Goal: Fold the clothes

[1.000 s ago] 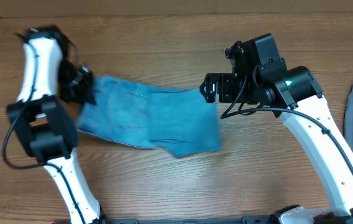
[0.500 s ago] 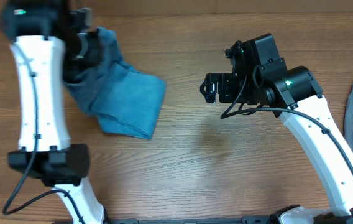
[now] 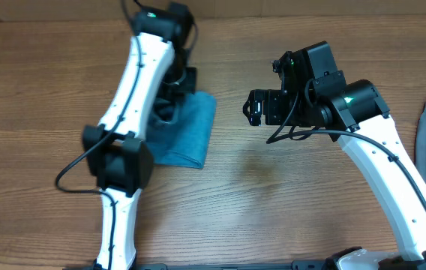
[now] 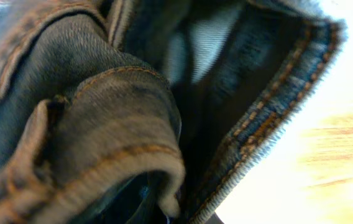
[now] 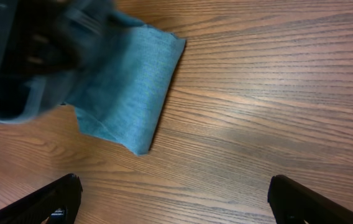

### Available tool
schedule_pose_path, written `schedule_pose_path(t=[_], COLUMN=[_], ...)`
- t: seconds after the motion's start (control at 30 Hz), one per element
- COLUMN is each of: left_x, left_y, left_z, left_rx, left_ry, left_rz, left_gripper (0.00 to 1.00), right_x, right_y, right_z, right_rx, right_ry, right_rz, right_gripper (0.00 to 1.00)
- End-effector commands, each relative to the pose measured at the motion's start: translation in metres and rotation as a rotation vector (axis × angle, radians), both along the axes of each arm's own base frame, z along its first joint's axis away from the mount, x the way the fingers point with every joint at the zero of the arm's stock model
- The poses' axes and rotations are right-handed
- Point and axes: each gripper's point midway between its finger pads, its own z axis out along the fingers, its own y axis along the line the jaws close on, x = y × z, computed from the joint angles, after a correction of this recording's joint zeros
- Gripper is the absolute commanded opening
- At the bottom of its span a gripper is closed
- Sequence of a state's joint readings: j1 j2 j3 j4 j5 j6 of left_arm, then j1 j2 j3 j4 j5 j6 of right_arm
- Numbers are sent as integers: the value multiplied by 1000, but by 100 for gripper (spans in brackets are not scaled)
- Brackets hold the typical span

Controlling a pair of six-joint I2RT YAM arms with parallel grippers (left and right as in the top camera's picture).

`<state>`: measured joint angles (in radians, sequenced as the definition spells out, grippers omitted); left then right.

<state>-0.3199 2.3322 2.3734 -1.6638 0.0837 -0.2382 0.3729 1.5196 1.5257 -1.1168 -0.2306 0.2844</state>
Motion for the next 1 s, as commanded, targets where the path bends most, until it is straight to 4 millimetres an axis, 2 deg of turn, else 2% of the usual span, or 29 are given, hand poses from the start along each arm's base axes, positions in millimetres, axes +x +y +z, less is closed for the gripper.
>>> schedule_pose_path(t=[0.0,0.07,0.1,0.17,0.23,0.3,0.33,0.37,0.4,0.53,0.63,0.7,0.77,0.8,0.9,0.97], left_x=[-16,-23,-26,-30,-33,-34,-33,-33,-32,-24,-17,-12,-9,-8,-5,-7], left_y=[-45,-55,-60,-63,-64,-63,-64,-66,-65,-54,-35,-15,6,18,44,55], left_z=[-18,-26,-30,-31,-30,-26,-22,-16,-9,22,54,76,96,106,135,146], left_rx=[-128,-129,-122,-114,-114,-118,-138,-171,-197,-289,-353,-376,-387,-393,-435,-440], left_ry=[106,135,150,161,166,166,164,161,154,101,32,-28,-89,-121,-210,-255], left_rz=[-6,-16,-25,-30,-35,-33,-31,-30,-22,15,56,83,116,136,188,171], left_gripper=[7,10,21,36,48,87,91,92,100,100,98,90,81,75,71,52], right_x=[1,1,2,1,2,2,2,2,2,2,4,6,7,8,13,14], right_y=[-3,-4,-5,-5,-5,-5,-5,-5,-5,-5,-4,2,14,20,29,32], right_z=[14,14,14,14,14,14,14,14,14,13,13,16,22,25,28,31], right_rx=[7,1,-3,-3,-3,-3,-3,-3,-2,-3,3,30,86,113,139,150], right_ry=[-45,-47,-48,-48,-48,-49,-49,-49,-49,-48,-50,-59,-72,-84,-118,-128], right_rz=[-5,-9,-11,-11,-11,-11,-11,-11,-11,-11,-17,-3,32,50,70,73], right_gripper=[100,100,100,100,100,100,100,100,100,100,100,96,86,84,86,87])
